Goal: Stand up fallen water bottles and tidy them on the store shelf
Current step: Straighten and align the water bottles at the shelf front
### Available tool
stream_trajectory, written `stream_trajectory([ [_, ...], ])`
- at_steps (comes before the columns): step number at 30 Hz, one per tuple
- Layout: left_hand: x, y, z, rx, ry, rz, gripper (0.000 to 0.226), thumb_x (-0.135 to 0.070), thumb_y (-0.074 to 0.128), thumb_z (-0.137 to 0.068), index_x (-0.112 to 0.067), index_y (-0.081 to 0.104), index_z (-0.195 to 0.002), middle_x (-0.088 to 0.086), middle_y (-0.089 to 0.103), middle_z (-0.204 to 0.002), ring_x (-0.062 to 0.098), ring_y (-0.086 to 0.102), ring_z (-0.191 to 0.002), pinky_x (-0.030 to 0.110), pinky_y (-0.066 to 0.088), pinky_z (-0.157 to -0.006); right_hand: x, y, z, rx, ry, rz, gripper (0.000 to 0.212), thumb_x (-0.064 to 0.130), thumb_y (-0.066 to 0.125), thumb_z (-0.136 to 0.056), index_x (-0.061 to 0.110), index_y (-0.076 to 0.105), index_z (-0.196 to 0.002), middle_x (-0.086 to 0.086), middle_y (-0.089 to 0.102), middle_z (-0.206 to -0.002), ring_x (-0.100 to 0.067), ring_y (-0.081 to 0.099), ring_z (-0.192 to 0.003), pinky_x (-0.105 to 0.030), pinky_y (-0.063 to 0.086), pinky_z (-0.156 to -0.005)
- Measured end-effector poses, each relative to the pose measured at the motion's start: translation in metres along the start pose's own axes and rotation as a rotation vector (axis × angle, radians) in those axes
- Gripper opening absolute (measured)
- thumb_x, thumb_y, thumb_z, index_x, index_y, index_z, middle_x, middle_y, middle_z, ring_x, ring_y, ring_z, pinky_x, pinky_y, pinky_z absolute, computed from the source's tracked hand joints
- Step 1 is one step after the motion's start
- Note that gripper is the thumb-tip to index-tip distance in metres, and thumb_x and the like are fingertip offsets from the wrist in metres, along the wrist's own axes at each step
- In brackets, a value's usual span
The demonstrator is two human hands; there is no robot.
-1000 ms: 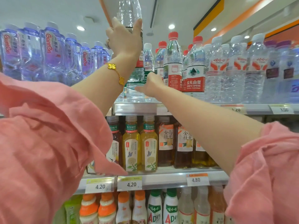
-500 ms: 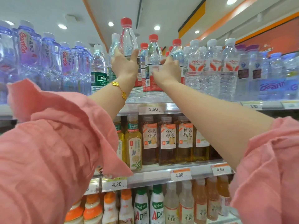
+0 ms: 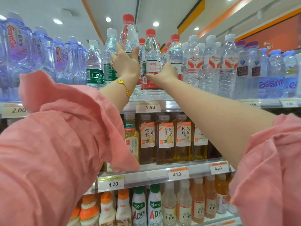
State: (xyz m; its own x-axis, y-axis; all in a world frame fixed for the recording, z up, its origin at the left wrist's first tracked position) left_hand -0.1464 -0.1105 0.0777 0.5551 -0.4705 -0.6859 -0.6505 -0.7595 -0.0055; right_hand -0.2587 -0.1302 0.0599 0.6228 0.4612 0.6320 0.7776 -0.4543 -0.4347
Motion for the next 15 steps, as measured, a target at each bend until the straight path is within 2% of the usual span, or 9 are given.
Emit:
stream_trajectory([
  [11,0.014,0.014,-0.003,0.029,-0.053,-0.004,0.073,-0.042,0.052,-0.093,-0.01,0.02,-0.151,0.018,0.036,-0.147,0.033,0.035,-0.137,0.044,0.032,-0.11,0.001,0.002,-0.007,0.033,0.018,-0.04,0.058,0.042,0.076,-0.076,0.009,0.055,-0.119,-0.005,0.066,-0.109,-0.024,0.062,-0.102,-0.037,0.054,-0.087],
  [15,0.015,0.013,-0.003,0.038,-0.045,0.019,0.071,-0.039,0.052,-0.094,-0.017,0.018,-0.152,0.017,0.041,-0.144,0.032,0.04,-0.134,0.043,0.035,-0.107,0.0,0.001,-0.007,0.035,0.015,-0.047,0.055,0.04,0.076,-0.077,0.01,0.055,-0.117,-0.004,0.065,-0.109,-0.022,0.063,-0.101,-0.035,0.054,-0.086],
])
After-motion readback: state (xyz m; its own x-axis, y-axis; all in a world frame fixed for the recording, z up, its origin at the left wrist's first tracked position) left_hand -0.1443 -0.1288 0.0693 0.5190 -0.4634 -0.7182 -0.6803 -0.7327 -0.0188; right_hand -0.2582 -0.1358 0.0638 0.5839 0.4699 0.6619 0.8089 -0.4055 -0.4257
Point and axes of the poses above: each hand's wrist, its own z-axis away from the middle knuckle, its own y-axis out of the palm, x = y × z, the point moved 1 cm from there along -z, towards the middle knuckle
